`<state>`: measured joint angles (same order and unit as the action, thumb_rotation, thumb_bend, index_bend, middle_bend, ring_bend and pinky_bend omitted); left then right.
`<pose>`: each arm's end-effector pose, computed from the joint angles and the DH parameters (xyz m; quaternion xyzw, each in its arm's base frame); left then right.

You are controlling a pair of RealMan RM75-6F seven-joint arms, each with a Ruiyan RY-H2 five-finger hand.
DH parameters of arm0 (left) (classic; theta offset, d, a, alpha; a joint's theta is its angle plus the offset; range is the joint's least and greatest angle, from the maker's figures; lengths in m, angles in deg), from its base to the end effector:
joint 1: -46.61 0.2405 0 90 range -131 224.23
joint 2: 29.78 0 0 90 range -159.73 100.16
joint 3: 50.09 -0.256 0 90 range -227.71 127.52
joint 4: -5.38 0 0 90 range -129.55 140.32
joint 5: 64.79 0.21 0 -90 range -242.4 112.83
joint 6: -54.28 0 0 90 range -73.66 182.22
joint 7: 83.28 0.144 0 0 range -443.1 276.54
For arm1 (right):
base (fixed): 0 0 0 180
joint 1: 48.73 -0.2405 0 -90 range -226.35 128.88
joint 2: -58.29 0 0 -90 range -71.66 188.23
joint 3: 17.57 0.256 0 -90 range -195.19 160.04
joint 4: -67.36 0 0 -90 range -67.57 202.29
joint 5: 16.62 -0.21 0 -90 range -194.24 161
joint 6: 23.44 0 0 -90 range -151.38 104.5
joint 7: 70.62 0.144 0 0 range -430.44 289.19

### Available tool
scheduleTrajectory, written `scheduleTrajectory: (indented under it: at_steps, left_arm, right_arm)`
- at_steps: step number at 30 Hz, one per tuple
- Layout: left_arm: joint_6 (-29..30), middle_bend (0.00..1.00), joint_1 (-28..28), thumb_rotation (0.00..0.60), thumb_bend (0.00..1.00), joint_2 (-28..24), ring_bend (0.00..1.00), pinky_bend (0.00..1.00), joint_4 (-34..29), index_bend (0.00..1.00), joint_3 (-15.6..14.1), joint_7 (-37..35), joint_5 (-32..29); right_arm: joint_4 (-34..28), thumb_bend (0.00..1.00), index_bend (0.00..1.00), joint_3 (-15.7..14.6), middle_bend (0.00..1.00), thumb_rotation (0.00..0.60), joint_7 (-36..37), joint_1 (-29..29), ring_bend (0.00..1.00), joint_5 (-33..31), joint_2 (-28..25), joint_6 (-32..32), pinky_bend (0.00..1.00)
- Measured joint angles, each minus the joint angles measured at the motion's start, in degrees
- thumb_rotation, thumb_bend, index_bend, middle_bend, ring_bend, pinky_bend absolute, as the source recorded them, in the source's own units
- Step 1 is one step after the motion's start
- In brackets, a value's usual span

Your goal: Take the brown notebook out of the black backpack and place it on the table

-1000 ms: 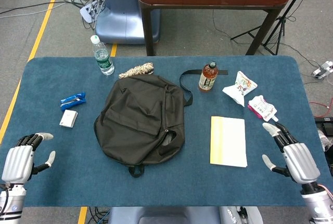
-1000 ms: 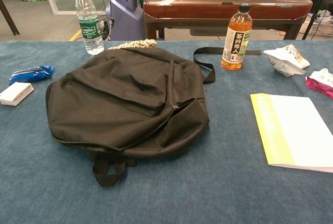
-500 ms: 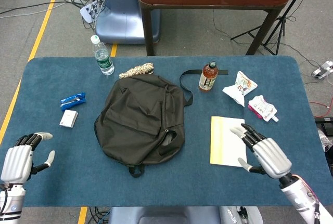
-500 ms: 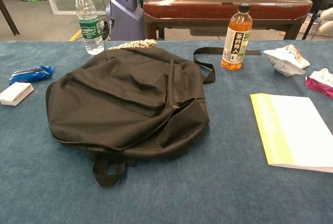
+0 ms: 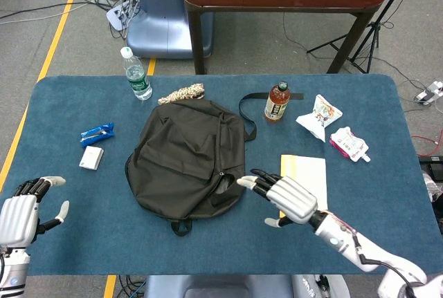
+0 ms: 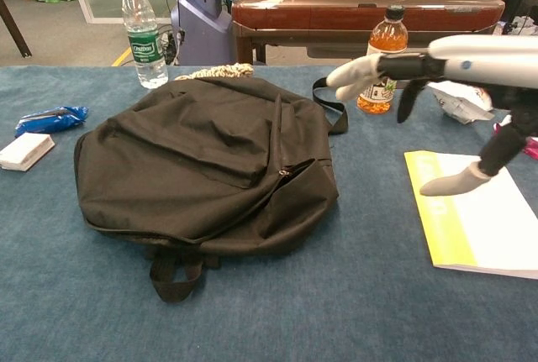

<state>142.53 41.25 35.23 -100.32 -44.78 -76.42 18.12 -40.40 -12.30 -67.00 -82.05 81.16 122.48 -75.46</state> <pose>-0.2619 0.1870 0.1527 -0.5432 -0.4103 -0.4447 0.5821 -0.1350 -0.2535 0.0645 0.8116 -0.3465 0.4074 0.2351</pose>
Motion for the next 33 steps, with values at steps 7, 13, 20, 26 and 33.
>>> scheduleTrajectory:
  at_steps: [7, 13, 20, 26, 33]
  left_arm:
    - [0.66, 0.32, 0.43, 0.600, 0.33, -0.48, 0.25, 0.20, -0.66, 0.35, 0.09, -0.06, 0.06]
    - [1.18, 0.32, 0.69, 0.600, 0.33, -0.54, 0.25, 0.20, -1.14, 0.35, 0.20, -0.02, 0.24]
    - [1.28, 0.32, 0.76, 0.600, 0.33, -0.89, 0.25, 0.20, -1.84, 0.35, 0.19, 0.43, 0.59]
    - [1.48, 0.32, 0.91, 0.600, 0.33, -1.21, 0.25, 0.20, -2.38, 0.35, 0.22, 0.74, 0.71]
    - [1.76, 0.32, 1.33, 0.600, 0.33, -1.77, 0.25, 0.20, -2.77, 0.35, 0.14, 0.59, 0.54]
  right_arm:
    - [1.89, 0.22, 0.26, 2.39, 0.16, 0.600, -2.68, -5.06, 0.04, -3.33, 5.64, 4.59, 0.32]
    - [5.81, 0.22, 0.26, 4.20, 0.17, 0.600, -5.20, -10.28, 0.04, -7.54, 11.63, 8.67, 0.32]
    - [11.00, 0.22, 0.24, 4.63, 0.17, 0.600, -9.63, -14.59, 0.04, -9.98, 18.14, 11.63, 0.32]
    - [16.45, 0.22, 0.23, 4.63, 0.16, 0.600, -13.30, -17.57, 0.04, -11.75, 23.86, 12.71, 0.32]
    - [21.89, 0.22, 0.23, 4.44, 0.16, 0.600, -14.83, -20.06, 0.04, -13.18, 28.83, 13.06, 0.32]
